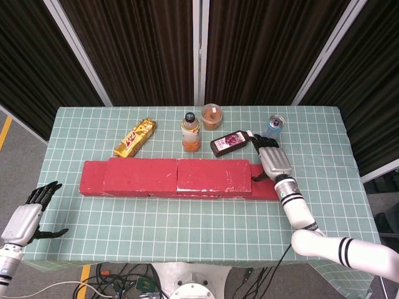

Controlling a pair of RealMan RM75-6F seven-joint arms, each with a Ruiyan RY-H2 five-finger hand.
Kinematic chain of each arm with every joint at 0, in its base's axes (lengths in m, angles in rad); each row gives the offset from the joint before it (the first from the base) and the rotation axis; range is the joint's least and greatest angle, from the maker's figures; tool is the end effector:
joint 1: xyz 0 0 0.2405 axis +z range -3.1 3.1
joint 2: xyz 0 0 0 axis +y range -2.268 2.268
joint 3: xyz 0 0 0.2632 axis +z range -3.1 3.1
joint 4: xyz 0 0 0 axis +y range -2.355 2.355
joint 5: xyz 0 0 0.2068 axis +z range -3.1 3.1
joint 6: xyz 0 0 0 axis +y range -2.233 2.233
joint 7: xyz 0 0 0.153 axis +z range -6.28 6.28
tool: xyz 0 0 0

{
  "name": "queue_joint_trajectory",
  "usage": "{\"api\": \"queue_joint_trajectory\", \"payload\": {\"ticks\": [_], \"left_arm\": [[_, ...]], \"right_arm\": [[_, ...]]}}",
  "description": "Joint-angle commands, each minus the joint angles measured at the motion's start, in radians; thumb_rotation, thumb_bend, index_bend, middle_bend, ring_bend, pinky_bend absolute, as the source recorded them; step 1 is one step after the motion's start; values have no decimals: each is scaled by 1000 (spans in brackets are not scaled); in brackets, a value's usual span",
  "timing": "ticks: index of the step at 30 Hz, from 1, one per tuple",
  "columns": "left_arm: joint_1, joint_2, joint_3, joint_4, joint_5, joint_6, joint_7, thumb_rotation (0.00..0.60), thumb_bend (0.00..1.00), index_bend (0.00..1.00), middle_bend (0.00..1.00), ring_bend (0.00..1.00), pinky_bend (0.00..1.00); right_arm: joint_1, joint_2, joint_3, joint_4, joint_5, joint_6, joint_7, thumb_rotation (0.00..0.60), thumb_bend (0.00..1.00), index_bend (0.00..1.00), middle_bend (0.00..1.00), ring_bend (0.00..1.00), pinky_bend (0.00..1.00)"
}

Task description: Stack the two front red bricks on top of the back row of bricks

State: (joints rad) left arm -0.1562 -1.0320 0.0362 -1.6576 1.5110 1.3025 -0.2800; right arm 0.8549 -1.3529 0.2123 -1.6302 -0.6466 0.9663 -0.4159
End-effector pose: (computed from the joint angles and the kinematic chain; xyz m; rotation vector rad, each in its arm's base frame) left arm -0.3188 0.1901 0.1524 -1.4589 -1.2521 -0.9354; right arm -0.1575 -0.3901 0.0453 1.6377 -1.1615 0.8061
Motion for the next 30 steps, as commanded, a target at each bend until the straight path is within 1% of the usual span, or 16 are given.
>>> {"api": "queue_joint_trajectory", "payload": {"ticks": [1, 16, 23, 26, 29, 30], "left_arm": [[0, 0, 0, 0, 0, -1, 1, 600, 46, 32, 0, 0, 0], [1, -1, 0, 2, -2, 1, 2, 600, 46, 32, 0, 0, 0], [1, 0, 0, 0, -3, 1, 5, 600, 46, 32, 0, 0, 0], [2, 2, -4, -1, -7, 5, 5, 600, 46, 32, 0, 0, 0], [5, 2, -11, 0, -11, 16, 9, 600, 46, 32, 0, 0, 0], [6, 3, -13, -1, -13, 22, 12, 600, 46, 32, 0, 0, 0]], "right_arm": [[0, 1, 0, -2, -2, 1, 0, 600, 0, 0, 0, 0, 0], [-2, -6, -1, -9, -11, 4, 1, 600, 0, 0, 0, 0, 0], [-20, 27, 2, -44, -29, 30, 8, 600, 0, 0, 0, 0, 0], [-51, 70, -2, -94, -82, 59, 35, 600, 0, 0, 0, 0, 0], [-109, 126, -21, -159, -189, 109, 84, 600, 0, 0, 0, 0, 0], [-137, 149, -33, -184, -243, 138, 105, 600, 0, 0, 0, 0, 0]]}}
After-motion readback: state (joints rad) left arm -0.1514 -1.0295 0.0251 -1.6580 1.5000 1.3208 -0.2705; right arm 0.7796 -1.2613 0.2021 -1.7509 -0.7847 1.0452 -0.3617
